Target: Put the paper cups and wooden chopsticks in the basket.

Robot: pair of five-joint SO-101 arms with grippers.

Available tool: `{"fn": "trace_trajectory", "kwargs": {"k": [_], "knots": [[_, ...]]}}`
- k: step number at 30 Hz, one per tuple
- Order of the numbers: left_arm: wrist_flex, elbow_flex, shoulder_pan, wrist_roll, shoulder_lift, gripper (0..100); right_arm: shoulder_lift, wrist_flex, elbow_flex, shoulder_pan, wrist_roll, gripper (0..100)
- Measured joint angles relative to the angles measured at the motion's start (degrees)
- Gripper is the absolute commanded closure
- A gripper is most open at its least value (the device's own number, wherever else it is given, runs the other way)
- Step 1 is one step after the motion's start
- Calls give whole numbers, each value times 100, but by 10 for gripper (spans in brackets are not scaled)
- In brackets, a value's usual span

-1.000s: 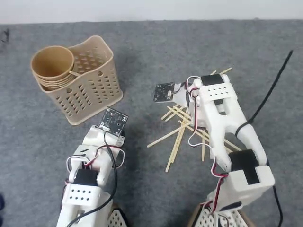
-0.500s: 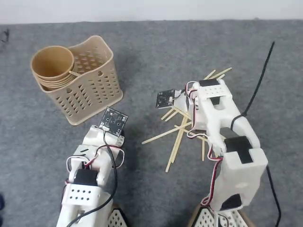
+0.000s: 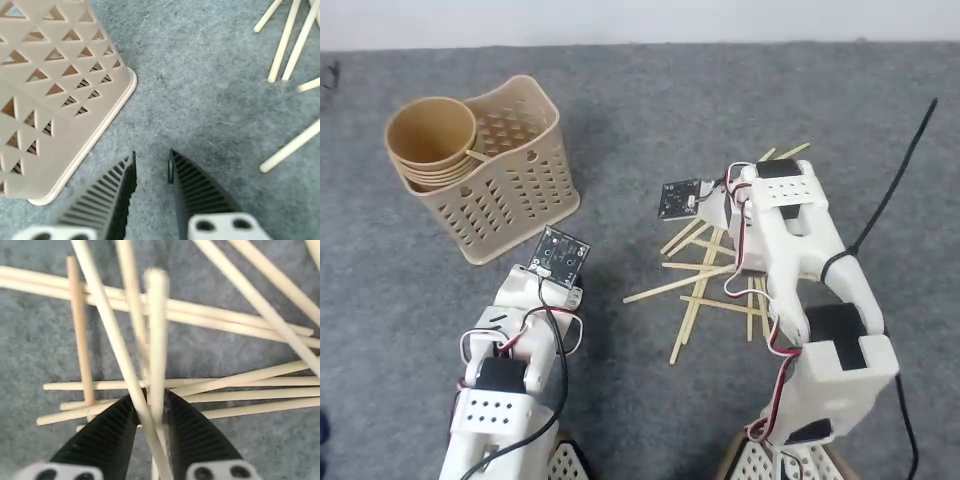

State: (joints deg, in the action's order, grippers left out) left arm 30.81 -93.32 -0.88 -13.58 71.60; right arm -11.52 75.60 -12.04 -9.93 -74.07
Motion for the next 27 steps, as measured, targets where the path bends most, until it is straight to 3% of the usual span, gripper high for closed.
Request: {"fn": "trace_trajectory", "kwargs": {"k": [6,21,27], "knots": [[0,0,0,0,0,906,0,97,0,0,0,832],[0,0,0,0,0,906,0,158,-26,18,0,832],[0,0,0,0,0,906,9,580,-97,510,-229,830]]}}
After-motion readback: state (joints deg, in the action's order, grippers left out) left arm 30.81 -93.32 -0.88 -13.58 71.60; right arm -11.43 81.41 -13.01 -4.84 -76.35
